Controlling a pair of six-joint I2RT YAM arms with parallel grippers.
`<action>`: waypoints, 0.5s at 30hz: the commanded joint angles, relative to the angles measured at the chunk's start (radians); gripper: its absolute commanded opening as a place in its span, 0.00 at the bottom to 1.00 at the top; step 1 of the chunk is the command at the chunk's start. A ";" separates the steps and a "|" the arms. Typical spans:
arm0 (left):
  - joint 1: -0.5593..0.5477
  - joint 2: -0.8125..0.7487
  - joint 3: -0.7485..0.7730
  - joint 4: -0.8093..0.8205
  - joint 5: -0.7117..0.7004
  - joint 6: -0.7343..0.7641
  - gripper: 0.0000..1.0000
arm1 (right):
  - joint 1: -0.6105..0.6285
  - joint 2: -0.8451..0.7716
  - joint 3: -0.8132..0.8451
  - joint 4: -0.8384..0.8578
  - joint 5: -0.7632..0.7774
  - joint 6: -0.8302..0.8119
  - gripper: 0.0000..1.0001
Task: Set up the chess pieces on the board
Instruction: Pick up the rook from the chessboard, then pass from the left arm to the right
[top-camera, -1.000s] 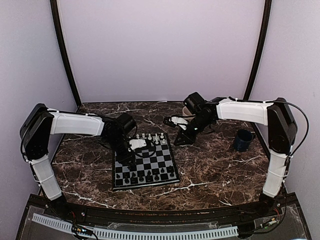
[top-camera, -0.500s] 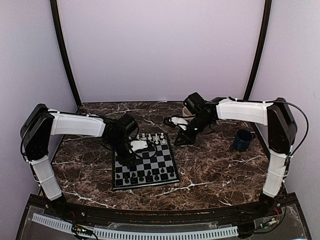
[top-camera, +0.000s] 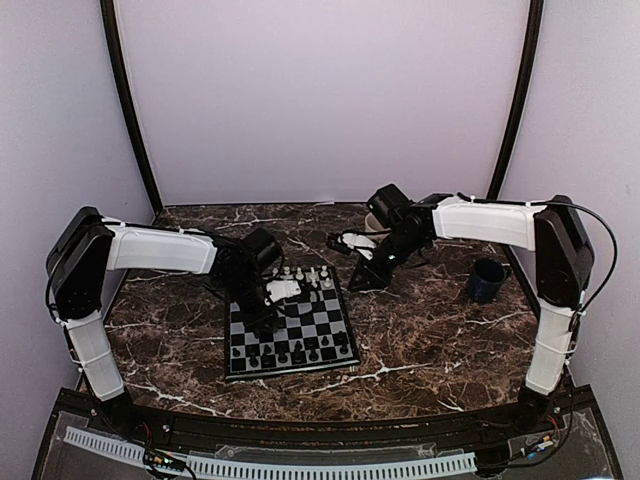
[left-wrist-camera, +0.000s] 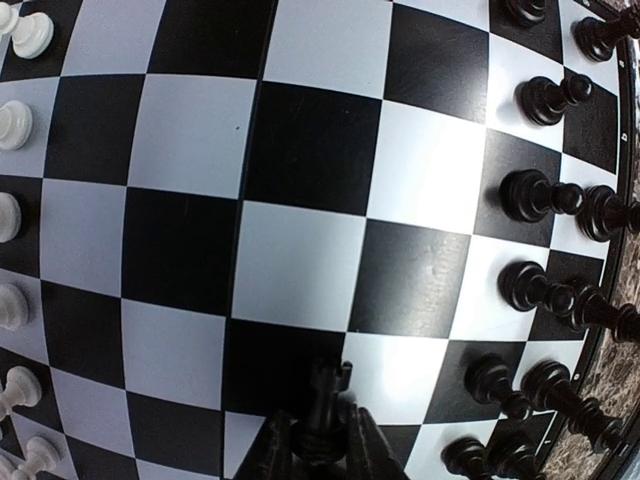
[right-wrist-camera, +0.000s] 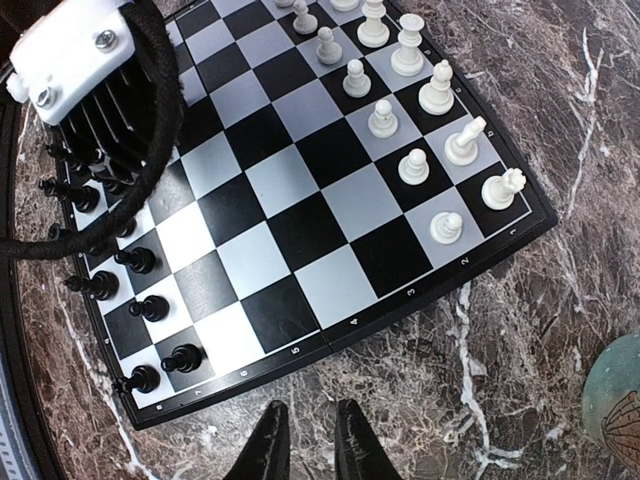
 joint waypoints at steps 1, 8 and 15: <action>-0.005 -0.043 0.010 0.025 0.036 -0.062 0.15 | -0.012 0.001 0.062 -0.015 -0.049 0.042 0.18; 0.000 -0.180 -0.044 0.259 0.106 -0.233 0.15 | -0.091 0.006 0.168 -0.039 -0.199 0.161 0.19; 0.000 -0.314 -0.212 0.674 0.165 -0.460 0.16 | -0.133 0.011 0.197 0.002 -0.436 0.299 0.24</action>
